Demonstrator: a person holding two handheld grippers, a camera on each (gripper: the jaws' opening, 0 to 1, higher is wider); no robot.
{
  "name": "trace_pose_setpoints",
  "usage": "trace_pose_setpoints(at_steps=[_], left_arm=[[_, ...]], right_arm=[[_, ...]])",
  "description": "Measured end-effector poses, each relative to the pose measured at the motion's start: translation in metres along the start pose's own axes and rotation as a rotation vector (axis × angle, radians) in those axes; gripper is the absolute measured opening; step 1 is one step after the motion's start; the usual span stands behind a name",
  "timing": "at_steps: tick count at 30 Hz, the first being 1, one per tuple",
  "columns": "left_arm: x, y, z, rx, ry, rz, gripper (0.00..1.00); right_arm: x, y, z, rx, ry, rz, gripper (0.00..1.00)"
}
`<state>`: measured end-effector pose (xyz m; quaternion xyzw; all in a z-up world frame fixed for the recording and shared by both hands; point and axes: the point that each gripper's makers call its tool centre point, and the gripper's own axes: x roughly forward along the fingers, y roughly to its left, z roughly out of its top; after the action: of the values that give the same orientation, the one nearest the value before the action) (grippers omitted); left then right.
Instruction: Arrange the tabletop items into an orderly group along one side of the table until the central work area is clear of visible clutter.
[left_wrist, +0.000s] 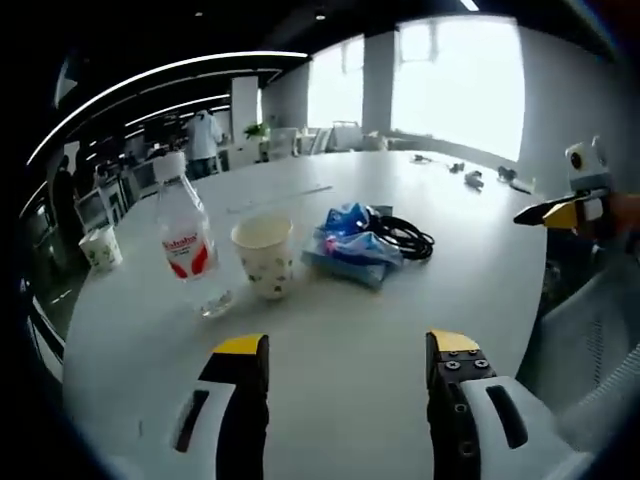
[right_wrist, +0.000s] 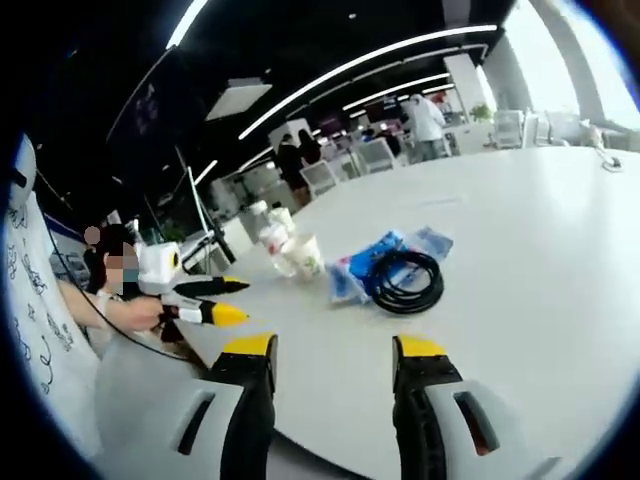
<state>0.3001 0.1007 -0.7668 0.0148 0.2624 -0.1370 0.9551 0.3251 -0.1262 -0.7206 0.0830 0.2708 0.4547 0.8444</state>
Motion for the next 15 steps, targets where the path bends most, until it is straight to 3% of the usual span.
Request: trace_pose_setpoints(at_steps=[6,15], left_arm=[[0.001,-0.009,0.006,0.03,-0.015,-0.068,0.6],[-0.001,-0.022,0.021,0.065,-0.033,-0.14,0.58]], right_arm=[[-0.005,0.001,-0.003,-0.006,-0.01,-0.051,0.43],[-0.003,-0.004,0.014,-0.058,-0.018,-0.093,0.42]])
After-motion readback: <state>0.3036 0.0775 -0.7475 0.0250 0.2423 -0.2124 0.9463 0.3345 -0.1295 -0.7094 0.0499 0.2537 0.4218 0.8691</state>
